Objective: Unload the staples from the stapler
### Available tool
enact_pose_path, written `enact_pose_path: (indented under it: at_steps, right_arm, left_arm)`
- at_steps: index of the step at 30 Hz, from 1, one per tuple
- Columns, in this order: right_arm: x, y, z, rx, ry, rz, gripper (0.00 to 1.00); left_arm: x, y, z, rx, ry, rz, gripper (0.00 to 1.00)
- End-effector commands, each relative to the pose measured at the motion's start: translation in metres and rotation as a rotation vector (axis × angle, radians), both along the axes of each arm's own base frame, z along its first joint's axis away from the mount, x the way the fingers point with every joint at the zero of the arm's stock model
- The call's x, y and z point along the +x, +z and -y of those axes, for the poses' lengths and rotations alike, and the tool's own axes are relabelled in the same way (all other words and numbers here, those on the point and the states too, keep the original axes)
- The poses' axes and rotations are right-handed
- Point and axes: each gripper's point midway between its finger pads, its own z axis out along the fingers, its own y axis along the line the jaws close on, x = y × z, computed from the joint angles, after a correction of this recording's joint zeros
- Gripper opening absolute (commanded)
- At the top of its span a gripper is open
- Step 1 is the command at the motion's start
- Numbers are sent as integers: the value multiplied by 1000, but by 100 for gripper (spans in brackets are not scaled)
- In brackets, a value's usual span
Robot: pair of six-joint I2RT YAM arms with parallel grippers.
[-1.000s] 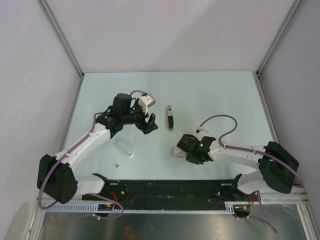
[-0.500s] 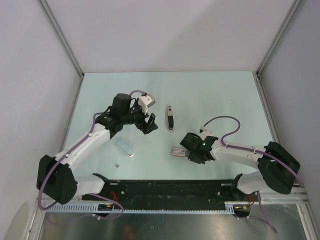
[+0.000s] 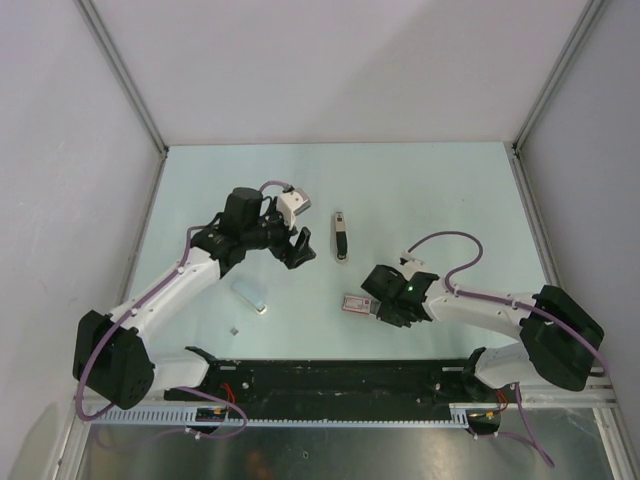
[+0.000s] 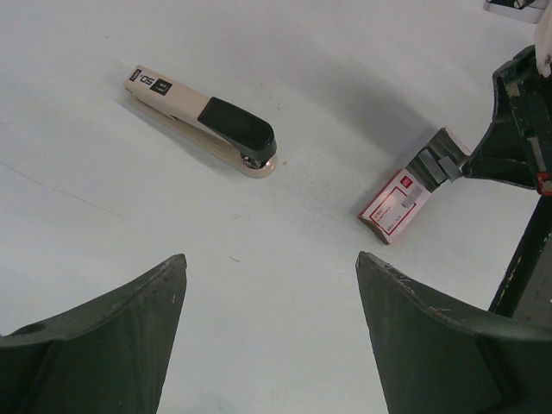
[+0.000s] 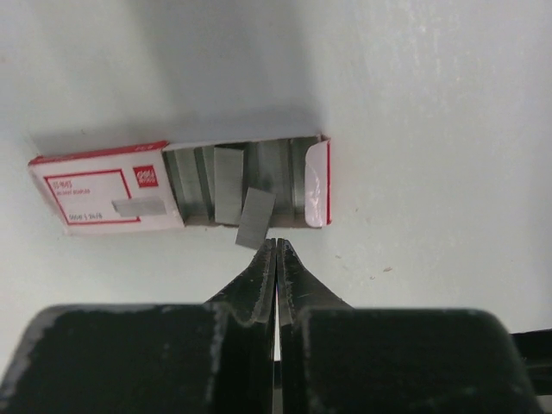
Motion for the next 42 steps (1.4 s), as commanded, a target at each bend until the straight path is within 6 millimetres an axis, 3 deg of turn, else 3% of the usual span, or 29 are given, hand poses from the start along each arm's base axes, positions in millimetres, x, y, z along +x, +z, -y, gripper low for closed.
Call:
enact_pose_path:
  at_steps: [1,10,17,33,42]
  right_arm:
    - [-4,11,-9,35,33,33,0]
    - [-11,21,-20,74,83,52,0]
    - [-2,6,-28,76,109,23,0]
    - [12,0,-14,32,83,29,0]
    - [8,4,-8,9,86,32,0]
  left_arm:
    - [-1,12,2,-3,-52,84,84]
    - [-2,13,2,-1,-52,93,84]
    - [-1,15,2,-6,-50,92,84]
    - [-2,14,1,0,-50,98,84]
    - [-3,12,1,1,-60,97,84]
